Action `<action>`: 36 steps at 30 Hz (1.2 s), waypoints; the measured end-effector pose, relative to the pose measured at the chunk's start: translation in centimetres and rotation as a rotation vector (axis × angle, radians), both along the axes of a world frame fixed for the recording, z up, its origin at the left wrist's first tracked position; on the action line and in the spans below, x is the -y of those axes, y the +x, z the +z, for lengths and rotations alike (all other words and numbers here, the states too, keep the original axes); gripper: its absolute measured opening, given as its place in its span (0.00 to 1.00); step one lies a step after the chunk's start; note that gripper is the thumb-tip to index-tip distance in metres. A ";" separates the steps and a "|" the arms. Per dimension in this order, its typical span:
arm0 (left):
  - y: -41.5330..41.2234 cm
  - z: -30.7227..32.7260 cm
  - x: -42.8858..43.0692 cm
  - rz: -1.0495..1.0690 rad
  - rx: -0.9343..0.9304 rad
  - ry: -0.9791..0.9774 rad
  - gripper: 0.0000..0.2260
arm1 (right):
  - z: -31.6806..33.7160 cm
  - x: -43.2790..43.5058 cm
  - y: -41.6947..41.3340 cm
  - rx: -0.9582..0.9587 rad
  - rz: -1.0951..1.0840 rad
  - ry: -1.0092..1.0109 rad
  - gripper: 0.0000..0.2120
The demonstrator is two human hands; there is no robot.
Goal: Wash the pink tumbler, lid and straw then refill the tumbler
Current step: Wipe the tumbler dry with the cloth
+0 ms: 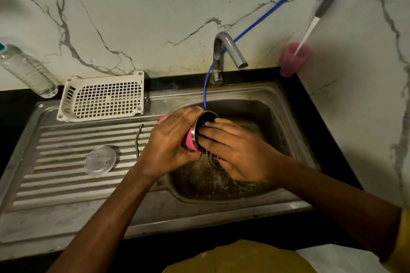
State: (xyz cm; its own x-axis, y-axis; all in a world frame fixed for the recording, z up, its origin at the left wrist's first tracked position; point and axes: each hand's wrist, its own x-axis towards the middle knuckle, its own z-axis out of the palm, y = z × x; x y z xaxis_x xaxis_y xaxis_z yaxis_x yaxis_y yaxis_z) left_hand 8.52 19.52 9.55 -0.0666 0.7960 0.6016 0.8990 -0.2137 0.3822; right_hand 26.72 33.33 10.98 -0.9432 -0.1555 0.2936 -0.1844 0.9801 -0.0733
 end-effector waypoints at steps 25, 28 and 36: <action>1.7 -2.4 0.4 0.117 0.102 -0.391 0.56 | 1.4 -0.7 -1.8 0.095 -0.258 -0.438 0.16; 3.1 -3.0 -0.2 0.332 -0.044 -0.269 0.48 | 1.5 0.9 -2.5 0.064 -0.390 -0.607 0.16; 1.2 -0.7 0.3 -0.044 0.235 -0.167 0.37 | 2.6 -0.4 -1.3 0.204 0.016 -0.409 0.11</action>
State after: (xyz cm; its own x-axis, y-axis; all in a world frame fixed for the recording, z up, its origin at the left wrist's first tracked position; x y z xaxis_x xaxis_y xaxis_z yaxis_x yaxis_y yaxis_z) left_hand 9.74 19.19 8.81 -0.1519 0.8881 0.4338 0.7731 -0.1667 0.6120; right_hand 25.42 33.74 13.57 -0.9866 -0.0809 0.1420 -0.1410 0.8602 -0.4902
